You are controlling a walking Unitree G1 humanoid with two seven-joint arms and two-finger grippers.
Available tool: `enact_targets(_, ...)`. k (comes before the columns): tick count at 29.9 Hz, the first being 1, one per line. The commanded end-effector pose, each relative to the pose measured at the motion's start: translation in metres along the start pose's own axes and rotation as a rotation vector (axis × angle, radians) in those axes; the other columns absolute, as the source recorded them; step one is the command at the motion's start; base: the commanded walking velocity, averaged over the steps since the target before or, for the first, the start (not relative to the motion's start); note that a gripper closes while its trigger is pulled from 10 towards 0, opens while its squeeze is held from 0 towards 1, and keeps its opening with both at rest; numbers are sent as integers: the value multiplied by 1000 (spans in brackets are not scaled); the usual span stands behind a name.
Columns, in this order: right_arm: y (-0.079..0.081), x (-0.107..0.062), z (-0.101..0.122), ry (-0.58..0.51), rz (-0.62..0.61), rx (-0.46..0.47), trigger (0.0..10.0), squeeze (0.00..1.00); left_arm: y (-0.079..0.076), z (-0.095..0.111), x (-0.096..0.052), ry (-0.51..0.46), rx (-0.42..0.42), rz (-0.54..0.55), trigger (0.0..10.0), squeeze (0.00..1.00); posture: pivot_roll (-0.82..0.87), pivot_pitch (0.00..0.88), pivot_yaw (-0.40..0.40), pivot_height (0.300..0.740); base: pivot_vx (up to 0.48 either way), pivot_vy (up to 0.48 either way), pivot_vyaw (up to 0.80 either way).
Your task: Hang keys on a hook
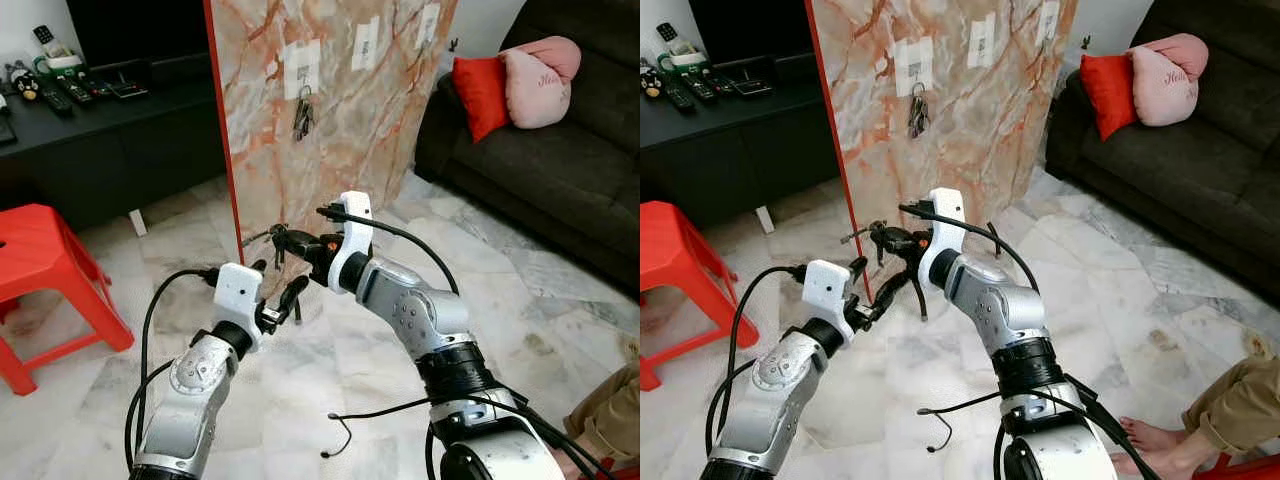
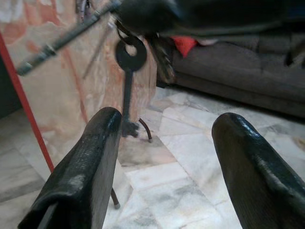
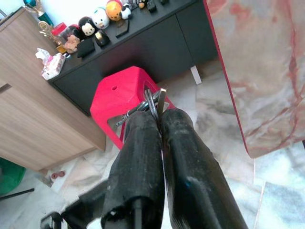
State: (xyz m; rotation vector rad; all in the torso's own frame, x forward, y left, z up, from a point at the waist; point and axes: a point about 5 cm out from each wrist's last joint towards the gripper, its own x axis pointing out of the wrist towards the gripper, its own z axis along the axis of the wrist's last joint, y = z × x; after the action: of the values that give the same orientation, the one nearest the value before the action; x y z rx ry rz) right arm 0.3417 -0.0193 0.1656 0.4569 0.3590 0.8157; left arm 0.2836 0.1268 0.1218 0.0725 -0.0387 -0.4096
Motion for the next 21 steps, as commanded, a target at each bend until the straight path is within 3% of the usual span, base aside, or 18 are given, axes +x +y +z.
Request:
enact_targets(1,4,-2,3,-21,11,16,10000,0,-3,0,1,13,19,-5,10000,0,49,53,-173,740,0,0,0)
enact_targets(15,13,0,4,-31,-13,68,10000,0,9,0,3,17,26,131,10000,0,47,58,-175,740,0,0,0)
enact_targets(21,9,1,4,-45,-102,143,10000,0,9,1,4,13,29,136,10000,0,46,59,-175,740,0,0,0)
